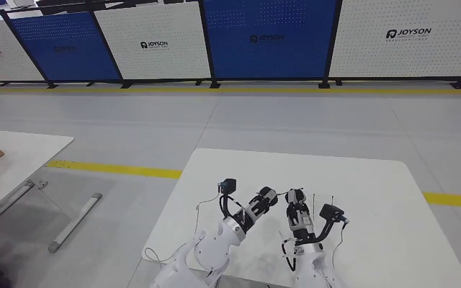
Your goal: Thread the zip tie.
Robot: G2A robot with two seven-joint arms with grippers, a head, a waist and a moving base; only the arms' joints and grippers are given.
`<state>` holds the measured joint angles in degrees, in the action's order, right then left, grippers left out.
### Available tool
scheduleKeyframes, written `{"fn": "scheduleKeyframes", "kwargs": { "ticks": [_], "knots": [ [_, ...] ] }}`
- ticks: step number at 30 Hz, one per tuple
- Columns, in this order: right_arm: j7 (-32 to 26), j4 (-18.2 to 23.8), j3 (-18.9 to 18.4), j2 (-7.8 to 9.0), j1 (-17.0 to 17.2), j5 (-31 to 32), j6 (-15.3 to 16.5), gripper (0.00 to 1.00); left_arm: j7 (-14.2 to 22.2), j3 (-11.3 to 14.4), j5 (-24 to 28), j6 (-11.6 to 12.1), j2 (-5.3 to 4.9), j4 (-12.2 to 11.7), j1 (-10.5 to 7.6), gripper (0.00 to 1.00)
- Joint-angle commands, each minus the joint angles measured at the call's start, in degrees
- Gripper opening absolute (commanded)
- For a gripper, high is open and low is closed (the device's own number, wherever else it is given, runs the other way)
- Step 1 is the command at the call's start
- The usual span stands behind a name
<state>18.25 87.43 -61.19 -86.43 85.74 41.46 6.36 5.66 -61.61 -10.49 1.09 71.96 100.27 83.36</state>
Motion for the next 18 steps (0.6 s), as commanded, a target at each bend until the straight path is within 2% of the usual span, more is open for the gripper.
{"fn": "scheduleKeyframes", "kwargs": {
  "ticks": [1,3,4,10,18],
  "knots": [
    [-0.21,0.07,-0.12,0.00,0.02,-0.54,0.39,0.15,-0.27,-0.05,0.02,-0.13,0.01,-0.02,0.05,0.00],
    [-0.32,0.27,-0.26,0.03,0.17,-0.61,0.55,0.84,-0.69,-0.05,0.12,-0.29,0.04,-0.02,0.10,0.00],
    [-0.26,0.37,-0.32,0.04,0.25,-0.64,0.52,1.00,-0.81,-0.05,0.18,-0.35,0.06,-0.04,0.08,0.00],
    [-0.89,1.06,-0.90,0.09,0.79,-1.79,0.07,1.00,-2.35,-0.09,3.02,-1.15,0.42,-1.04,-0.71,0.00],
    [-3.39,2.80,-3.29,0.58,3.04,-5.50,2.14,1.00,-4.91,-0.12,4.32,-1.04,0.74,-0.65,-0.73,0.00]
  ]
}}
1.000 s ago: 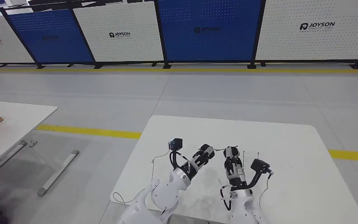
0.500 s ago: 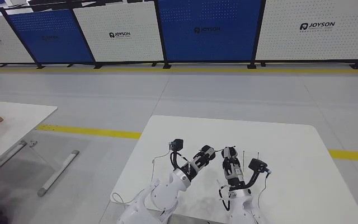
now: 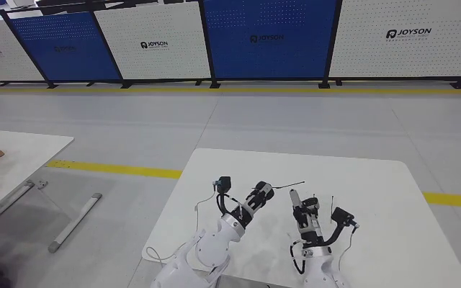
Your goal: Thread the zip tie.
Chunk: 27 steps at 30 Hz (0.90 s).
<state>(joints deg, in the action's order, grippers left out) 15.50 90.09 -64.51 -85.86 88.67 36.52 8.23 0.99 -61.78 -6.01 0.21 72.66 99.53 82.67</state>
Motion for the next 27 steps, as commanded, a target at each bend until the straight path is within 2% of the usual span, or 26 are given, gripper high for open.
{"fn": "scheduleKeyframes", "kwargs": {
  "ticks": [1,9,11,15,21,27],
  "knots": [
    [-0.63,0.14,0.03,0.01,0.12,-0.56,0.27,1.00,-0.30,0.11,-0.44,-0.26,0.04,0.10,-0.07,0.00],
    [-0.60,0.18,-0.26,0.07,-0.01,-0.02,-0.22,1.00,-0.30,0.11,-0.44,-0.26,0.04,0.10,-0.07,0.00],
    [0.47,-0.34,-0.65,0.30,-0.58,4.93,-1.47,1.00,-0.13,0.10,0.90,-0.17,0.10,0.24,0.10,0.00],
    [1.26,-2.20,-0.90,0.63,-1.53,10.91,-2.04,1.00,1.09,-0.85,4.84,0.06,0.11,1.40,0.79,0.00],
    [1.59,-3.98,0.31,1.10,-2.59,22.29,-3.59,1.00,3.39,-2.03,9.70,-0.55,0.00,3.35,2.17,0.00],
    [1.59,-3.98,0.31,1.10,-2.59,22.29,-3.59,1.00,3.50,-2.17,10.09,-0.64,0.00,3.51,2.23,0.00]
  ]
}}
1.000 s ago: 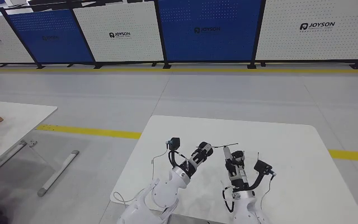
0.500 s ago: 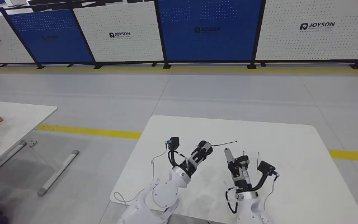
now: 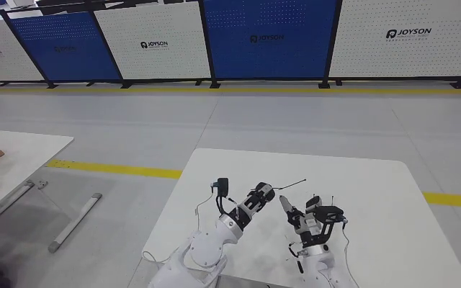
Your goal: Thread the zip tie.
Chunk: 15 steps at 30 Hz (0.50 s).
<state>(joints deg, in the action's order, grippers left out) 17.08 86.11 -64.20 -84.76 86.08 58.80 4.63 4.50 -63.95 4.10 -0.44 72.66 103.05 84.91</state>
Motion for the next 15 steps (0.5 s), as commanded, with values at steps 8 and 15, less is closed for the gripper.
{"fn": "scheduleKeyframes", "kwargs": {
  "ticks": [8,15],
  "knots": [
    [-0.10,-1.14,0.69,0.24,-0.69,5.31,-0.87,1.00,1.53,0.05,3.73,-0.19,0.12,-0.31,-0.05,0.00],
    [-0.49,-1.14,0.59,0.24,-0.65,4.95,-1.01,1.00,1.38,-0.15,4.02,-0.24,0.12,-0.23,-0.10,0.00]
  ]
}}
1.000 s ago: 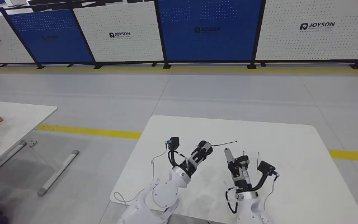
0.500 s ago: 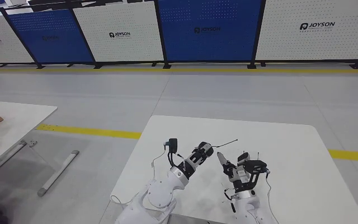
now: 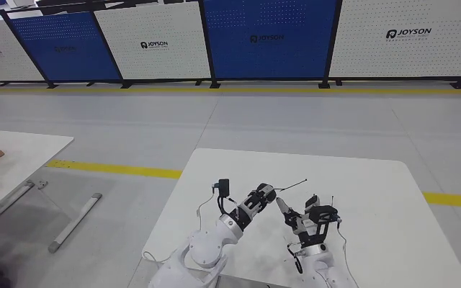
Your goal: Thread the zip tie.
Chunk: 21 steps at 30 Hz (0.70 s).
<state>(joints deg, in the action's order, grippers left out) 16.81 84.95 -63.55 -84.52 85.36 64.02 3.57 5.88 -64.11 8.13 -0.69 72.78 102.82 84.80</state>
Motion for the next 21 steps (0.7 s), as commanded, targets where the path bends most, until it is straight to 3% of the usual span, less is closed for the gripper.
{"fn": "scheduleKeyframes", "kwargs": {
  "ticks": [1,5,8,9,10,11,12,21],
  "knots": [
    [-0.66,0.17,-0.23,0.02,0.14,-0.88,0.11,1.00,0.00,0.01,0.00,0.01,0.00,0.00,0.00,0.00],
    [-2.68,0.77,-1.28,0.14,0.39,-3.18,-0.02,1.00,-0.69,0.31,-1.15,0.24,0.02,-0.16,-0.05,0.00],
    [-4.63,1.33,-1.69,0.29,0.44,-2.50,-1.11,0.78,-0.75,0.48,-1.59,0.34,0.03,-0.19,-0.15,0.00],
    [-5.05,1.40,-1.55,0.32,0.49,-2.19,-0.91,0.76,-0.55,0.55,-1.58,0.29,0.03,-0.20,-0.20,0.00],
    [-5.72,1.52,-1.37,0.39,0.49,-1.65,-0.55,0.64,-0.47,0.56,-1.63,0.22,0.03,-0.25,-0.27,0.00],
    [-5.88,1.69,-1.32,0.42,0.53,-1.45,-0.43,0.62,-0.49,0.58,-1.68,0.17,0.04,-0.29,-0.32,0.00],
    [-6.10,1.84,-1.21,0.45,0.57,-1.29,-0.20,0.50,-0.52,0.61,-1.70,0.11,0.04,-0.33,-0.38,0.00],
    [-7.22,2.90,-1.03,0.70,0.54,-1.80,2.02,0.46,-1.30,1.26,-3.35,-0.44,0.13,-0.69,-0.93,0.00]
  ]
}}
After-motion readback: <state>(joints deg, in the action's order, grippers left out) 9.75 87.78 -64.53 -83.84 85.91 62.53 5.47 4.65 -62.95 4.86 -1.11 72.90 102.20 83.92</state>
